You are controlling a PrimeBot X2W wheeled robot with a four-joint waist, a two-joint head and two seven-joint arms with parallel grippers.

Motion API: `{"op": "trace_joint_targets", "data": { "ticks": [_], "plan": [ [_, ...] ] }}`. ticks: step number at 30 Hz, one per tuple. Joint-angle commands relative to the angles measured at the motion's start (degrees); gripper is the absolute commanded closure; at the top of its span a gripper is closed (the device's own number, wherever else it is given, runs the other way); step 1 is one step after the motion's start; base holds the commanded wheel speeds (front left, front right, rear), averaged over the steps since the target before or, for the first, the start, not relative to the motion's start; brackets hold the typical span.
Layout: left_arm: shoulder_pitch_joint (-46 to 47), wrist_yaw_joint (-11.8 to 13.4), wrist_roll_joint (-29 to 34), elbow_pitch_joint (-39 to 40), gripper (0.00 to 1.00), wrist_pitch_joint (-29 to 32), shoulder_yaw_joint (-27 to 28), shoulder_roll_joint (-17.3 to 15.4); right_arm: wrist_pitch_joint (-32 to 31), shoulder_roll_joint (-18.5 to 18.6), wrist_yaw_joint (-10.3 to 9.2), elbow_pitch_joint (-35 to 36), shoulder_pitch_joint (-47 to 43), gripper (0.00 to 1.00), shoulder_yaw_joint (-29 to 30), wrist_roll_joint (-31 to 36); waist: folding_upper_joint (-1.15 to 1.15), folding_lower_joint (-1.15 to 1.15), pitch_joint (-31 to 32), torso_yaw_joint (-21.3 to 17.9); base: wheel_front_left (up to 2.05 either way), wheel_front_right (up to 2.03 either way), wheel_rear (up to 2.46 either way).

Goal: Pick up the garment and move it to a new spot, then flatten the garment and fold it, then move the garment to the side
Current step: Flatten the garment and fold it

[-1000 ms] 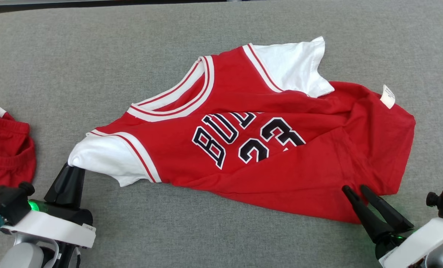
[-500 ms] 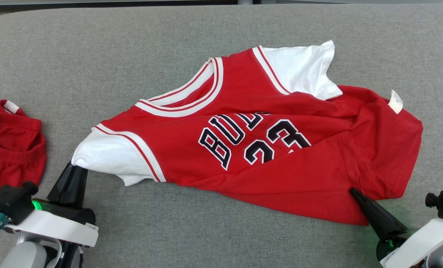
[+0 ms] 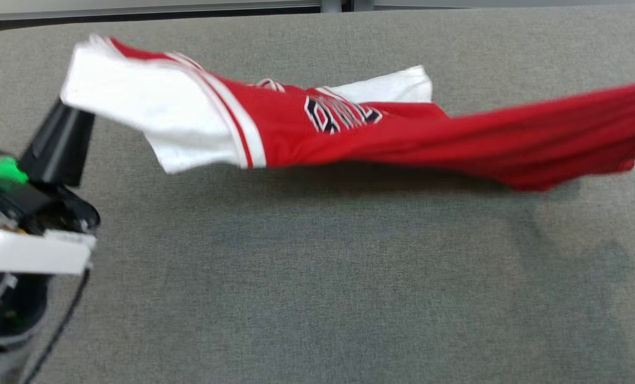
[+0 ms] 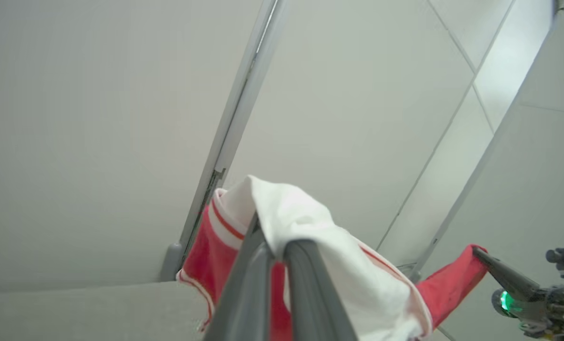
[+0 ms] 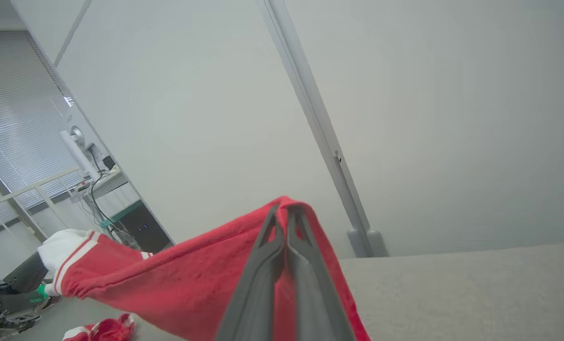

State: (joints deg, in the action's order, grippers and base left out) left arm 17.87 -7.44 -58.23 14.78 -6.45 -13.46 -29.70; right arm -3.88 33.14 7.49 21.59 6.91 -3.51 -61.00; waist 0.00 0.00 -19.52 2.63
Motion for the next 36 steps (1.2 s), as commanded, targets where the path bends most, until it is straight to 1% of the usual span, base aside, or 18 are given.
{"op": "trace_joint_targets", "data": {
  "ticks": [1,3,4,6,8,10,12,15,18,20,23,25,26,28,31,34,35,36],
  "plan": [
    [4.15,-0.04,-2.84,1.45,1.00,2.16,0.90,-1.11,-0.08,1.48,0.00,0.06,3.68,1.00,1.37,-0.79,0.00,0.00,-0.37,-0.47,0.00,0.00,0.00],
    [10.78,-0.02,-7.24,2.33,1.00,6.33,1.62,-2.06,-1.28,3.51,0.00,-1.40,9.74,1.00,3.05,-1.40,0.00,0.00,-0.90,-0.99,0.00,0.00,0.00],
    [14.58,0.79,-9.55,1.73,1.00,8.62,1.91,-2.00,-2.19,4.19,0.00,-2.72,13.15,1.00,3.58,-1.62,0.00,0.00,-1.33,-1.28,0.00,0.00,0.00],
    [22.99,2.79,-12.69,-0.89,1.00,13.30,1.87,-2.06,-4.08,5.29,0.00,-5.68,20.94,1.00,3.80,-1.71,0.00,0.00,-2.63,-1.94,0.00,0.00,0.00],
    [31.80,5.79,-15.05,-5.48,1.00,17.49,1.35,-1.08,-5.47,5.28,0.00,-10.13,29.72,1.00,3.74,-0.39,0.00,0.00,-4.52,-2.61,0.00,0.00,0.00],
    [41.15,8.21,-14.41,-10.84,1.00,20.05,0.52,-0.32,-5.96,4.00,-0.03,-16.06,39.05,1.00,3.27,2.32,0.00,0.00,-6.76,-3.42,0.00,0.00,0.00],
    [50.07,9.03,-12.47,-16.86,1.00,20.84,-0.63,0.78,-5.11,2.35,-0.03,-21.74,48.55,1.00,1.53,6.75,0.00,0.00,-9.17,-4.31,0.00,0.00,0.00],
    [61.67,7.93,-7.78,-25.54,1.00,19.59,-3.02,2.50,-1.70,-1.68,-0.04,-30.08,61.10,1.00,-0.47,13.07,0.00,0.00,-12.79,-5.53,0.00,0.00,0.00],
    [70.95,5.20,-3.41,-33.17,1.00,16.53,-4.97,4.51,4.14,-4.92,-0.04,-36.31,70.80,1.00,-2.52,18.48,0.00,0.00,-15.65,-6.23,0.00,0.00,0.00],
    [76.22,3.61,-1.24,-37.33,1.00,13.78,-5.90,5.95,7.93,-6.17,-0.04,-39.48,75.72,1.00,-4.22,20.98,0.00,0.00,-17.44,-6.22,0.00,0.00,0.00],
    [81.44,1.59,1.90,-41.24,1.00,9.33,-7.49,7.27,12.58,-6.29,-0.01,-42.13,80.32,1.00,-7.18,23.13,0.00,0.00,-19.39,-5.49,0.00,0.00,0.00],
    [82.23,0.71,3.18,-42.25,1.00,6.36,-8.44,7.46,14.72,-5.62,-0.01,-43.01,81.55,1.00,-9.46,23.08,0.00,0.00,-20.29,-4.59,0.00,0.00,0.00],
    [80.64,0.22,3.84,-42.00,1.00,4.50,-9.82,6.85,15.59,-5.20,0.00,-43.52,80.82,1.00,-12.07,21.61,0.00,0.00,-21.16,-3.82,0.00,0.00,0.00],
    [76.94,-0.05,3.33,-40.90,1.00,3.94,-11.51,5.88,16.35,-3.97,0.00,-44.13,78.56,1.00,-14.42,20.71,0.00,0.00,-21.80,-3.07,0.00,0.00,0.00],
    [68.78,-0.13,1.70,-38.10,1.00,4.06,-13.48,3.97,16.91,-1.91,-0.01,-44.92,73.54,1.00,-18.31,18.88,0.00,0.00,-21.83,-1.60,0.00,0.00,0.00],
    [56.71,0.39,-1.27,-36.05,1.00,5.11,-14.35,1.83,16.52,0.89,-0.01,-45.63,66.17,1.00,-21.97,16.00,0.00,0.00,-20.86,-0.11,0.00,0.00,0.00],
    [56.71,0.39,-1.27,-36.05,1.00,5.11,-14.35,1.83,16.52,0.89,-0.01,-45.63,66.17,1.00,-21.97,16.00,0.00,0.00,-20.86,-0.11,0.00,0.00,0.00],
    [52.52,0.74,-2.13,-35.22,1.00,6.05,-14.88,1.20,16.02,1.92,-0.01,-45.77,63.36,1.00,-22.96,14.61,0.00,0.00,-20.41,0.28,0.00,0.00,0.00]
  ]
}}
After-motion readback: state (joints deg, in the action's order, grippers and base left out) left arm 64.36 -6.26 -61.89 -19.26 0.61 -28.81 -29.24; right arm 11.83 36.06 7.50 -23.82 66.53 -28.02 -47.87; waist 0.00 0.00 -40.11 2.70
